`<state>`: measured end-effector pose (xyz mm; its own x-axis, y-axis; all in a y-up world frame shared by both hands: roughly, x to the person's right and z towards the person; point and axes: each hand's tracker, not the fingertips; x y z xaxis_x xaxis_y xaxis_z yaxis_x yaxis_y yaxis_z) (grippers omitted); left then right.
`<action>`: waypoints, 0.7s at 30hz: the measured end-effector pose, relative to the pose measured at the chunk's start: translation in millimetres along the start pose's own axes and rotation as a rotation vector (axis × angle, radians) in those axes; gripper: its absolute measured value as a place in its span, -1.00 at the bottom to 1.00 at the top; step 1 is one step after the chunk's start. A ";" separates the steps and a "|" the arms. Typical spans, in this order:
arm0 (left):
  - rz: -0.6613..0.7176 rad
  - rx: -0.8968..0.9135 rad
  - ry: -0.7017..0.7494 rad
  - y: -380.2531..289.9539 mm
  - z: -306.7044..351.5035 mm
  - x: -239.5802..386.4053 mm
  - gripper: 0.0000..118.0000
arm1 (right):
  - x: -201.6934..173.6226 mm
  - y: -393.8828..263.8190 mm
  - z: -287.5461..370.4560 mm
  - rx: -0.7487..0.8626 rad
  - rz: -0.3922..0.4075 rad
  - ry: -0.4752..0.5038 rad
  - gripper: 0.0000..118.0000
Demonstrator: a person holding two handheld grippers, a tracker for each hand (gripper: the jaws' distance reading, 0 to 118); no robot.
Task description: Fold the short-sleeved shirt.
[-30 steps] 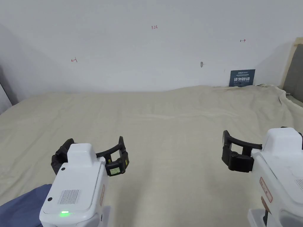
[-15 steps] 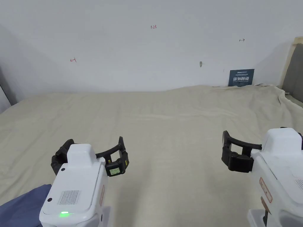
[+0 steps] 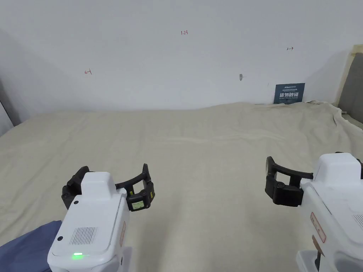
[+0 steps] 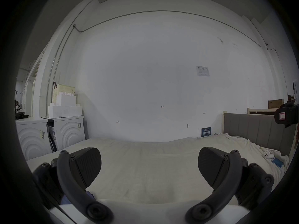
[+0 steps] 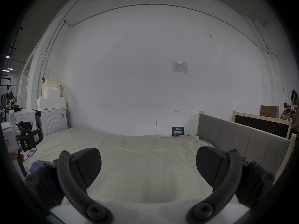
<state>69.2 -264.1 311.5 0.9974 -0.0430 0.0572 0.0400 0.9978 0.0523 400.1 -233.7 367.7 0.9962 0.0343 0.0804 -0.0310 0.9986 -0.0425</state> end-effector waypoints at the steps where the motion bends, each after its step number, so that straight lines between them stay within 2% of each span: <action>1: 0.001 0.000 0.001 0.2 -0.1 -0.3 1.00 | 0.0 0.1 0.1 -0.001 -0.001 0.000 0.96; 18: -0.004 0.004 0.000 1.1 -0.5 -1.8 1.00 | -8.1 4.7 3.1 -0.011 -0.007 -0.007 0.96; 21: 0.000 0.002 -0.007 2.2 -0.1 -2.4 1.00 | 5.8 1.0 -3.0 -0.030 -0.013 0.000 0.96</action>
<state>66.9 -261.8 311.3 0.9970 -0.0433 0.0642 0.0398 0.9977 0.0542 406.1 -232.6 365.1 0.9964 0.0212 0.0816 -0.0154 0.9974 -0.0710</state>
